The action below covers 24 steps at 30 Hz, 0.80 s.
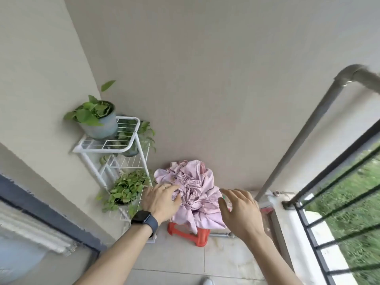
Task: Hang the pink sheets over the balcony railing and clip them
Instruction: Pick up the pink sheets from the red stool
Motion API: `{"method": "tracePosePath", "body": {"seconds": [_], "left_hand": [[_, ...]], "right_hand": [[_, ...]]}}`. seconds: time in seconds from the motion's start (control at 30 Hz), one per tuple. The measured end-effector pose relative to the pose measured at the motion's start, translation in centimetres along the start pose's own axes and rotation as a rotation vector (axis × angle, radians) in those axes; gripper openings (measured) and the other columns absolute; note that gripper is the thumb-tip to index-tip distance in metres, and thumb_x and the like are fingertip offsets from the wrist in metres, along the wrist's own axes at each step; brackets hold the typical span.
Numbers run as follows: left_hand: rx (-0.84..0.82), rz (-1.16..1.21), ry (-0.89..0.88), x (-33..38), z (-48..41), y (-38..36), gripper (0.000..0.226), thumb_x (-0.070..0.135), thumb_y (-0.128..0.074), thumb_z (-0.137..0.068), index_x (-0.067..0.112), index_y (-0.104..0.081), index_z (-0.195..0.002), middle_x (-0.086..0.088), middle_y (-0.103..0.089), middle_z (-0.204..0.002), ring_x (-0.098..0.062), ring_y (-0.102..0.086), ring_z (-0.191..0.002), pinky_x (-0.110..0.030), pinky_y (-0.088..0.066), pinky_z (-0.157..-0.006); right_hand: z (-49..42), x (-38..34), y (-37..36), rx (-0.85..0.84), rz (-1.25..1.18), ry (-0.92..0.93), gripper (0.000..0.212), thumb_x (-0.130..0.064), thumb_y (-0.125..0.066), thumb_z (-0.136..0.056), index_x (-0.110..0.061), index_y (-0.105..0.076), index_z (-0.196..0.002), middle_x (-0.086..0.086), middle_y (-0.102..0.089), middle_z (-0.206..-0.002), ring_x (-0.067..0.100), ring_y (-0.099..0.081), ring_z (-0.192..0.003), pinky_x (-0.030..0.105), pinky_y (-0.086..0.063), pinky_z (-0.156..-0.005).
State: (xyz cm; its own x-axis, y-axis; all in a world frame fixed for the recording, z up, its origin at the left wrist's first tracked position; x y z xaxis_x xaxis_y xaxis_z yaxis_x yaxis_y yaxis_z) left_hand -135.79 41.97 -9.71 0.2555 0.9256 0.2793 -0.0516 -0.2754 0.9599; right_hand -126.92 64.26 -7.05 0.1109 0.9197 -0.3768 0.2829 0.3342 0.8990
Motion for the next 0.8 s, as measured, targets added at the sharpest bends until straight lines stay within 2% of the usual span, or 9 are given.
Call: {"method": "tracePosePath", "body": {"seconds": [0.1, 0.2, 0.3, 0.37, 0.47, 0.53, 0.67, 0.73, 0.8], "left_hand": [[-0.058, 0.045, 0.055, -0.6, -4.8, -2.4, 0.048, 0.047, -0.04, -0.082, 0.036, -0.066, -0.122, 0.012, -0.07, -0.116, -0.02, -0.062, -0.107, -0.03, -0.046, -0.09], [-0.151, 0.187, 0.136, -1.6, -8.8, -5.4, 0.031, 0.03, -0.056, -0.09, 0.023, -0.07, -0.117, -0.002, -0.072, -0.112, -0.024, -0.064, -0.105, -0.028, -0.041, -0.081], [-0.27, 0.347, 0.261, -3.8, -12.4, -10.0, 0.032, 0.018, -0.063, -0.088, 0.01, -0.07, -0.118, -0.011, -0.069, -0.117, -0.028, -0.063, -0.108, -0.028, -0.045, -0.092], [-0.404, 0.356, 0.306, -5.2, -14.6, -14.1, 0.036, 0.026, -0.06, -0.088, 0.013, -0.067, -0.121, -0.009, -0.067, -0.119, -0.025, -0.061, -0.11, -0.028, -0.046, -0.095], [-0.569, 0.289, 0.321, -7.9, -17.9, -20.4, 0.05, 0.053, -0.044, -0.076, 0.027, -0.065, -0.113, -0.001, -0.069, -0.114, -0.022, -0.064, -0.1, -0.034, -0.053, -0.084], [-0.653, 0.252, 0.322, -8.9, -20.2, -22.7, 0.048, 0.054, -0.047, -0.078, 0.03, -0.062, -0.117, 0.003, -0.068, -0.115, -0.021, -0.065, -0.099, -0.032, -0.054, -0.081], [-0.742, 0.259, 0.336, -10.5, -25.1, -26.0, 0.041, 0.042, -0.055, -0.087, 0.022, -0.058, -0.122, 0.001, -0.066, -0.118, -0.023, -0.063, -0.103, -0.026, -0.05, -0.079], [-0.745, 0.299, 0.426, -12.1, -26.9, -28.3, 0.046, 0.046, -0.056, -0.084, 0.024, -0.055, -0.124, -0.001, -0.065, -0.119, -0.024, -0.064, -0.101, -0.032, -0.053, -0.08], [-0.744, 0.319, 0.495, -13.6, -28.4, -31.3, 0.058, 0.05, -0.058, -0.085, 0.024, -0.045, -0.136, -0.003, -0.061, -0.126, -0.026, -0.062, -0.106, -0.033, -0.052, -0.083]], "right_hand": [[-4.9, 1.3, -3.4, -0.056, -0.013, 0.02, 0.04, -0.045, -0.046, -0.085, -0.029, -0.073, -0.109, -0.013, -0.074, -0.104, 0.025, -0.066, -0.102, 0.038, -0.055, -0.082], [-9.0, 2.2, -7.7, -0.185, -0.03, -0.003, 0.039, -0.043, -0.05, -0.085, -0.029, -0.071, -0.114, -0.011, -0.073, -0.109, 0.026, -0.063, -0.108, 0.04, -0.054, -0.088], [-11.9, 3.1, -12.7, -0.31, -0.057, -0.047, 0.04, -0.04, -0.05, -0.087, -0.029, -0.068, -0.121, -0.009, -0.072, -0.116, 0.026, -0.058, -0.118, 0.042, -0.049, -0.097], [-13.4, 3.7, -16.4, -0.417, -0.053, -0.088, 0.041, -0.041, -0.048, -0.091, -0.032, -0.064, -0.127, -0.01, -0.069, -0.121, 0.026, -0.054, -0.123, 0.041, -0.045, -0.1], [-15.2, 4.9, -22.2, -0.592, -0.01, -0.175, 0.043, -0.041, -0.046, -0.096, -0.036, -0.053, -0.138, -0.012, -0.06, -0.136, 0.022, -0.043, -0.134, 0.038, -0.039, -0.105], [-16.7, 5.9, -25.3, -0.648, -0.007, -0.234, 0.044, -0.041, -0.045, -0.097, -0.035, -0.05, -0.14, -0.01, -0.058, -0.14, 0.021, -0.041, -0.136, 0.038, -0.04, -0.106], [-19.9, 8.2, -31.5, -0.755, 0.026, -0.33, 0.043, -0.04, -0.043, -0.099, -0.032, -0.049, -0.14, -0.006, -0.058, -0.14, 0.024, -0.043, -0.133, 0.036, -0.041, -0.106], [-21.7, 9.2, -34.7, -0.781, 0.028, -0.355, 0.045, -0.041, -0.041, -0.099, -0.031, -0.047, -0.142, -0.004, -0.056, -0.142, 0.024, -0.042, -0.134, 0.037, -0.039, -0.108], [-23.5, 10.6, -38.5, -0.799, 0.014, -0.389, 0.049, -0.042, -0.041, -0.099, -0.03, -0.042, -0.147, -0.001, -0.049, -0.149, 0.026, -0.038, -0.138, 0.04, -0.038, -0.112]]}}
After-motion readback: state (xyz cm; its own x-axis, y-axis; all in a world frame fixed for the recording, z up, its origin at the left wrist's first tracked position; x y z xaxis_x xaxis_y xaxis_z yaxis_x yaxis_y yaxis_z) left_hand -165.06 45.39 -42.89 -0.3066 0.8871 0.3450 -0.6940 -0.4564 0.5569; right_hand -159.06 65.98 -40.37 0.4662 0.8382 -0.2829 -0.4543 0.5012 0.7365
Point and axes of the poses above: each hand's wrist, its own z-axis away from the middle knuckle, its own y-axis out of the back of the hand, x = y × z, the point moved 7 cm from there along -z, towards the middle knuckle
